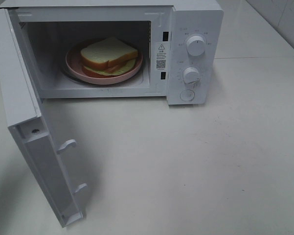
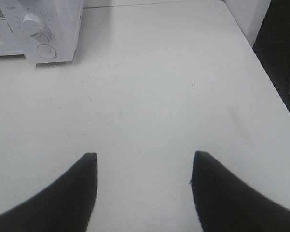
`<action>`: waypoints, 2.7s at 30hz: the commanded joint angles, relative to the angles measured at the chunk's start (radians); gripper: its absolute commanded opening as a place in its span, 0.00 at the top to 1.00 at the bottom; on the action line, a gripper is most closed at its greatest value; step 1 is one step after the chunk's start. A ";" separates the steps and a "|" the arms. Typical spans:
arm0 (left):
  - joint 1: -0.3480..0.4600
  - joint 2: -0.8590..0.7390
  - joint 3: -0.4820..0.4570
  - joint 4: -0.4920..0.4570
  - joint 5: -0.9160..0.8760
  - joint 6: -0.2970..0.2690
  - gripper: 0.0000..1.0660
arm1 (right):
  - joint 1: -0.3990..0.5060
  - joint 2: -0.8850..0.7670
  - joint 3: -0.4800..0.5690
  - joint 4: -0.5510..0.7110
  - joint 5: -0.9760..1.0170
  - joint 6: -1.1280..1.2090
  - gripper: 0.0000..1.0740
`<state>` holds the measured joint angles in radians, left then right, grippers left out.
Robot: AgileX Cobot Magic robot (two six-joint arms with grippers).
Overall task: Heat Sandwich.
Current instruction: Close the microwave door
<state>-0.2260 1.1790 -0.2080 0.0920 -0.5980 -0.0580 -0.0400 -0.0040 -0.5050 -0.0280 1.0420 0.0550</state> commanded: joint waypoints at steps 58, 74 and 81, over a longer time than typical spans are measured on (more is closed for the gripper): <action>-0.661 0.667 -0.616 -1.083 -0.322 0.862 1.00 | -0.003 -0.027 0.002 -0.007 -0.004 -0.002 0.48; -0.682 0.808 -0.838 -1.265 -0.369 0.875 1.00 | -0.003 -0.027 0.002 -0.007 -0.004 -0.002 0.49; -0.682 0.857 -0.917 -1.262 -0.367 0.875 1.00 | -0.003 -0.027 0.002 -0.007 -0.004 -0.002 0.49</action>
<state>-0.9030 2.0260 -1.1080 -1.1680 -0.9580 0.8180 -0.0400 -0.0040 -0.5050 -0.0280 1.0420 0.0550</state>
